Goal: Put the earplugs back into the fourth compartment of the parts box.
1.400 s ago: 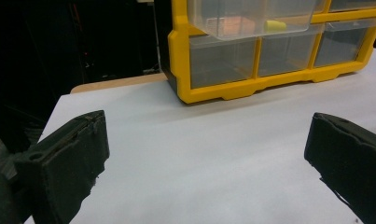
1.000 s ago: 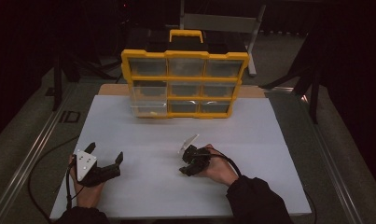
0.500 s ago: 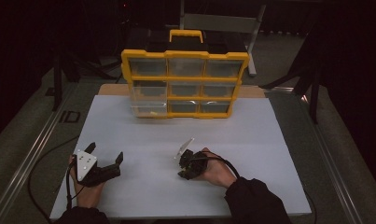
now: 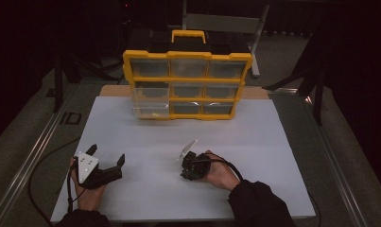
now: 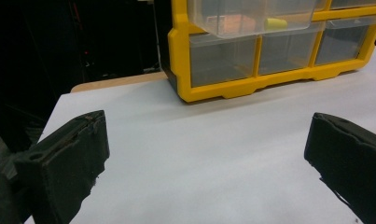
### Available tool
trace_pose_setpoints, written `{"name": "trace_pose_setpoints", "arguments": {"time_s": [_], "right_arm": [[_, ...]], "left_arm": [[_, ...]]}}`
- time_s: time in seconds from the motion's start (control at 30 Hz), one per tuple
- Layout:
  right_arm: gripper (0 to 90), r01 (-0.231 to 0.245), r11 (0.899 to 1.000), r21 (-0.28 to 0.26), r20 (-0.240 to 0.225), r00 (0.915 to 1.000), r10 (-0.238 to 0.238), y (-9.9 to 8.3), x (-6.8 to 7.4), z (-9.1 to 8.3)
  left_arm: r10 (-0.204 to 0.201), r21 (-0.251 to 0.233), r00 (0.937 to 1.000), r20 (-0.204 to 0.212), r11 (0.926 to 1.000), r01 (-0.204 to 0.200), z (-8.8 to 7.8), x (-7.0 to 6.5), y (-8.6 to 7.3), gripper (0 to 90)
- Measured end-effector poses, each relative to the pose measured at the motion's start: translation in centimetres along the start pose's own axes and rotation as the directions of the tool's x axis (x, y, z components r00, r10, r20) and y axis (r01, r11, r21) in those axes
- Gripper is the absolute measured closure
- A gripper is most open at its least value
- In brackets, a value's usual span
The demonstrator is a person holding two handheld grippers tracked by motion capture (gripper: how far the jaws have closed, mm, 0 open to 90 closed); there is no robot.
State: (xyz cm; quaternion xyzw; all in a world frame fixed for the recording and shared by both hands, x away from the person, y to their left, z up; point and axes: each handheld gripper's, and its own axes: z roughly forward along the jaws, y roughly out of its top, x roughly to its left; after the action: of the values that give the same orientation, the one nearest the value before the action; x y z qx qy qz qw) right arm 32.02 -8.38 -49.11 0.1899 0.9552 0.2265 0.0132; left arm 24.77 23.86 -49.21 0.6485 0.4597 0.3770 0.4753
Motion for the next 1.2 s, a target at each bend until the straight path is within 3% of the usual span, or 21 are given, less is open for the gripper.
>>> {"name": "trace_pose_setpoints", "arguments": {"time_s": [0.7, 1.2], "right_arm": [[80.8, -0.067, 0.996, -0.051, -0.004, 0.9978, 0.067, -0.2, -0.8, -1.7], [80.8, -0.163, 0.978, -0.133, -0.016, 0.9866, 0.163, -0.4, -1.5, -3.7]], "left_arm": [[0.002, 0.001, 1.0, 0.001, 1.0, -0.002, 0.0, 0.0, 0.0, 0.9], [0.002, 0.0, 1.0, 0.002, 1.0, -0.002, 0.0, 0.0, 0.0, 0.9]]}}
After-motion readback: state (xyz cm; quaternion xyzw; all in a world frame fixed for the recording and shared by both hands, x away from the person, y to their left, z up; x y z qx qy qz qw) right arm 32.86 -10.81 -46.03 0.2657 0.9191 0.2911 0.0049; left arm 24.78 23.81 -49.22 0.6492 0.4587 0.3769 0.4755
